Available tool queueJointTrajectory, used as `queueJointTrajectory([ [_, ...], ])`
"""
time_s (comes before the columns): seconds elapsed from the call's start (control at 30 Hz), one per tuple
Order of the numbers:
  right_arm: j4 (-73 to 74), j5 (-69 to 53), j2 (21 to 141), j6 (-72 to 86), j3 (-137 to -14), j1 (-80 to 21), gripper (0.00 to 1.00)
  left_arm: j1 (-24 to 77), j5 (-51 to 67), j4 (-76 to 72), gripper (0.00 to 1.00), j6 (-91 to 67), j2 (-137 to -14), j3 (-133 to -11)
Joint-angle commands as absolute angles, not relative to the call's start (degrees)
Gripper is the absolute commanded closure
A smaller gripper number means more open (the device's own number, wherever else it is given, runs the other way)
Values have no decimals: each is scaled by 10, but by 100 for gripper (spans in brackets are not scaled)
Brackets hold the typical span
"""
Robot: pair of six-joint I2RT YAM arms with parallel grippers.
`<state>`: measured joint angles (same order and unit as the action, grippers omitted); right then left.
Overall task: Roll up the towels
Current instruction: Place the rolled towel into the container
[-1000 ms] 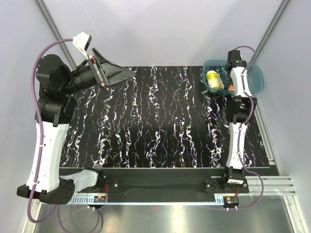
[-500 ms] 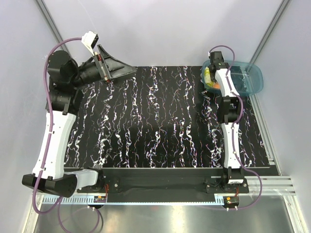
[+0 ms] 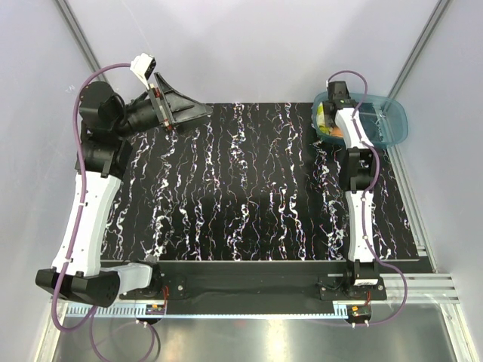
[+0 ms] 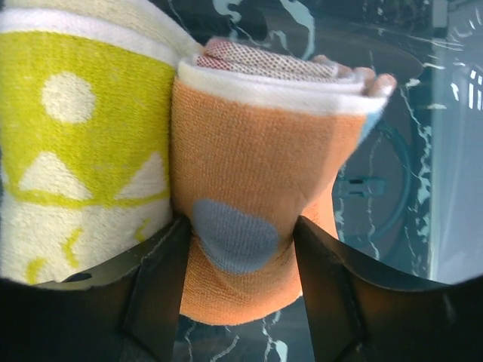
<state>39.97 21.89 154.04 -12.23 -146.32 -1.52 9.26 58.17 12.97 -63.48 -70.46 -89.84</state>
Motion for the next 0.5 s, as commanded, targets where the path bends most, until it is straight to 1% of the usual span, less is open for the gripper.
queueJointTrajectory([
  [0.0, 388, 244, 1478, -111, -1447, -4, 36, 89, 582, 120, 1, -633, -688, -899],
  [0.07, 389, 247, 1457, -112, -1445, -4, 34, 88, 579, 123, 1, -631, -689, -897],
  [0.1, 389, 248, 1451, -113, -1443, -4, 31, 88, 579, 125, 1, -628, -690, -896],
  [0.33, 404, 247, 1406, -117, -1437, -4, 19, 88, 560, 153, 1, -603, -701, -897],
  [0.47, 426, 239, 1386, -101, -1437, -3, 17, 87, 543, 197, 1, -569, -708, -903],
])
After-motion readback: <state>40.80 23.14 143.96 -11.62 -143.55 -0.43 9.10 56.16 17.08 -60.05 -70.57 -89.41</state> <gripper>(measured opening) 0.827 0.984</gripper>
